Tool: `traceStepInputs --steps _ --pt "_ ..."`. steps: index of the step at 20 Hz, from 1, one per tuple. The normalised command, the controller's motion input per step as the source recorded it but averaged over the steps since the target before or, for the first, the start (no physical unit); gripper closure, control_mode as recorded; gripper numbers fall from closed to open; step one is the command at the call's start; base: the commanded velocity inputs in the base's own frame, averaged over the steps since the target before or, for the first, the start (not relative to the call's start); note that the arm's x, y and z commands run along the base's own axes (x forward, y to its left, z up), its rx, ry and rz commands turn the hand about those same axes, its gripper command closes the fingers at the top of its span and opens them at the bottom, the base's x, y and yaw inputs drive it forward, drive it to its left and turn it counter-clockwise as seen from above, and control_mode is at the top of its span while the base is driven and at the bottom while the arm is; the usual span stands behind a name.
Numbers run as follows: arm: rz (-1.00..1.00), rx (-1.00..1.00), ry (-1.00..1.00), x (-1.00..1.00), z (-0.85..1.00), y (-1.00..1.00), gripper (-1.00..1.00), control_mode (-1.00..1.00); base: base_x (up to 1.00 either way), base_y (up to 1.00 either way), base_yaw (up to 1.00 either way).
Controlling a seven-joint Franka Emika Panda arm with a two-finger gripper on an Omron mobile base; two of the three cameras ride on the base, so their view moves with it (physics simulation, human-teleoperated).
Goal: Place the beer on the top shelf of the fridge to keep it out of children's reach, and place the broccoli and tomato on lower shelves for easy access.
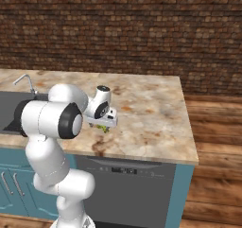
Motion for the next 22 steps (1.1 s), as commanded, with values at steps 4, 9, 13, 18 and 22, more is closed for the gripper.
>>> traceStepInputs --steps 4,9,13,18,22 --pt "0.00 0.00 0.00 0.21 -0.19 0.00 -1.00 -1.00 0.00 0.00 0.00" --pt "0.00 0.00 0.00 0.22 -0.18 0.00 -1.00 -1.00 0.00 0.00 0.00" --pt "0.00 0.00 0.00 0.20 -0.09 0.00 -1.00 -1.00 0.00 0.00 0.00" --pt "0.00 0.00 0.00 0.15 -0.03 0.00 -1.00 -1.00 0.00 0.00 0.00" --pt "0.00 0.00 0.00 0.13 -0.07 0.00 -1.00 -1.00 0.00 0.00 0.00"
